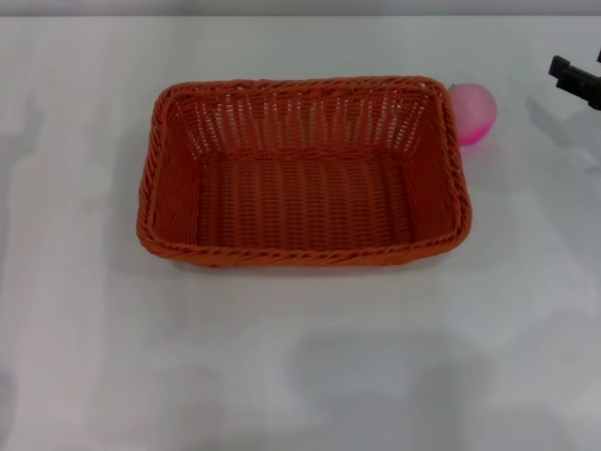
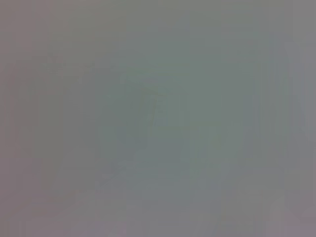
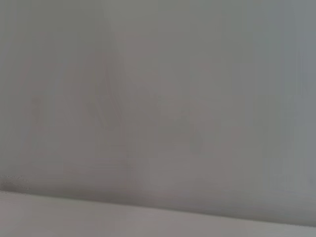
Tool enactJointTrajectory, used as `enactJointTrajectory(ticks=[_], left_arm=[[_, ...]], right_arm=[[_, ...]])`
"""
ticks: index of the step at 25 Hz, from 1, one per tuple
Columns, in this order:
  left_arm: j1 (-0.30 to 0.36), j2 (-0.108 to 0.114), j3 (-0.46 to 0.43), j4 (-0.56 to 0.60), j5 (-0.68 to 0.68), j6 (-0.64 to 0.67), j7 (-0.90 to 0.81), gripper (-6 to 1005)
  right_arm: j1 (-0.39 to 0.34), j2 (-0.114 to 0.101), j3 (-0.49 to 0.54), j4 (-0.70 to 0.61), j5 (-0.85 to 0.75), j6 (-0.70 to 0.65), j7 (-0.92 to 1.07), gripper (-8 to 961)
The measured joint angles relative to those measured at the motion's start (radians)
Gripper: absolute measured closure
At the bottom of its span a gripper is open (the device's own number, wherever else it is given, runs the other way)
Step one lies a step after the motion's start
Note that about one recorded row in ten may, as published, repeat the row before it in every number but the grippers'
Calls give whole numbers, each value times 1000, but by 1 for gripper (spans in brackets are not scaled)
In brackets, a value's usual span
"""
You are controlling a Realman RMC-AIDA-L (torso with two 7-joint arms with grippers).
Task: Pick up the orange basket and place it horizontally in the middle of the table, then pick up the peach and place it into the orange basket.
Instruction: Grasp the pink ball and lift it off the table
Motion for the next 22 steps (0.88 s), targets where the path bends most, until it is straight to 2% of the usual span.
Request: enactJointTrajectory(ticks=[10,22], left_arm=[[-28,1,-2,16,-9,-2,-2,149],[-38,3,4,16,-9,-2,-2,148]], right_arm=[[10,-10,0,-53,-201,82,168,91],[40,22,-21,-67,-306,80,205,91]])
